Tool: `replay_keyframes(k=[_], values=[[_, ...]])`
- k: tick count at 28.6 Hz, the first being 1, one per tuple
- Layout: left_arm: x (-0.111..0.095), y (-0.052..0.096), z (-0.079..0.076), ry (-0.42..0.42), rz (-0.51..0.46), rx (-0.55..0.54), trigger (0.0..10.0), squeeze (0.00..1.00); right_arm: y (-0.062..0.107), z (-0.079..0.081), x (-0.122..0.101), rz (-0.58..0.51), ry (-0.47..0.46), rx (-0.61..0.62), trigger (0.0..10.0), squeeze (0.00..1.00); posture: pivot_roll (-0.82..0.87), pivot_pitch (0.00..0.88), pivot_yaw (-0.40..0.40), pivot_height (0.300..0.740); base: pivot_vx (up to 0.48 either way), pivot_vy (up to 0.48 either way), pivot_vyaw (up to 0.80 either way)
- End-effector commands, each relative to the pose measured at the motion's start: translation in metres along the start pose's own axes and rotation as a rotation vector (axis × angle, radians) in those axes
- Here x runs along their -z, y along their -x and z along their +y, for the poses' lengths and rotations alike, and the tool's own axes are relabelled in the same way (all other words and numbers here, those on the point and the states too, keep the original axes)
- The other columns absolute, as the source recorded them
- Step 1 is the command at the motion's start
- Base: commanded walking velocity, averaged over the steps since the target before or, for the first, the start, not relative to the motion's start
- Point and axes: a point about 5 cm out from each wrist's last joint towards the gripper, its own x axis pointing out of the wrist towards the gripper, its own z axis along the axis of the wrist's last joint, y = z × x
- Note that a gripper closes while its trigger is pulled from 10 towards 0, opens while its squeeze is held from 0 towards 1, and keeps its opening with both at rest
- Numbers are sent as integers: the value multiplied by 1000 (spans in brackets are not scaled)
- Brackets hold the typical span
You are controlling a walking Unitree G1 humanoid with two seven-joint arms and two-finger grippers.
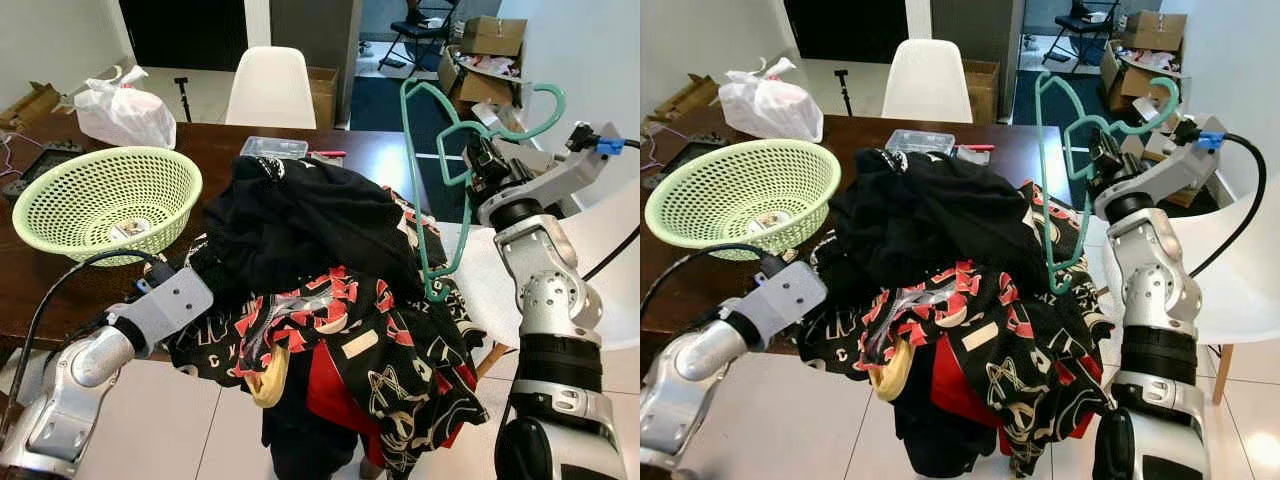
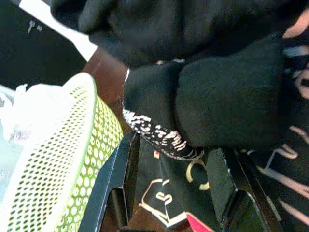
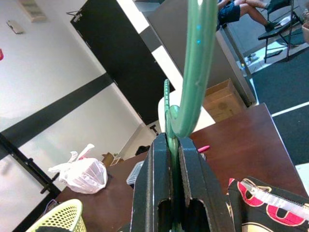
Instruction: Hang hanger
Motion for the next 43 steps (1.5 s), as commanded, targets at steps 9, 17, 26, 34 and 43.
replay_keyframes(k=[9,17,26,34,43], values=[[-18,-3,-27,-47,-123,133,10000,0,2,0,-4,-9,11,2,10000,0,12,94,-20,740,0,0,0],[-30,-2,-41,-133,-185,168,10000,0,2,0,-4,-14,6,8,10000,0,19,100,-13,740,0,0,0],[-24,-2,-31,-228,-152,111,0,0,3,-3,-5,-22,3,23,10000,0,23,103,-8,740,0,0,0],[-13,-2,2,-301,-90,15,0,0,2,-4,-8,-33,5,27,10000,0,27,100,-8,740,0,0,0],[-50,-6,66,47,-215,-137,0,0,0,-1,-9,-43,-26,4,10000,0,39,90,-21,740,0,0,0]])
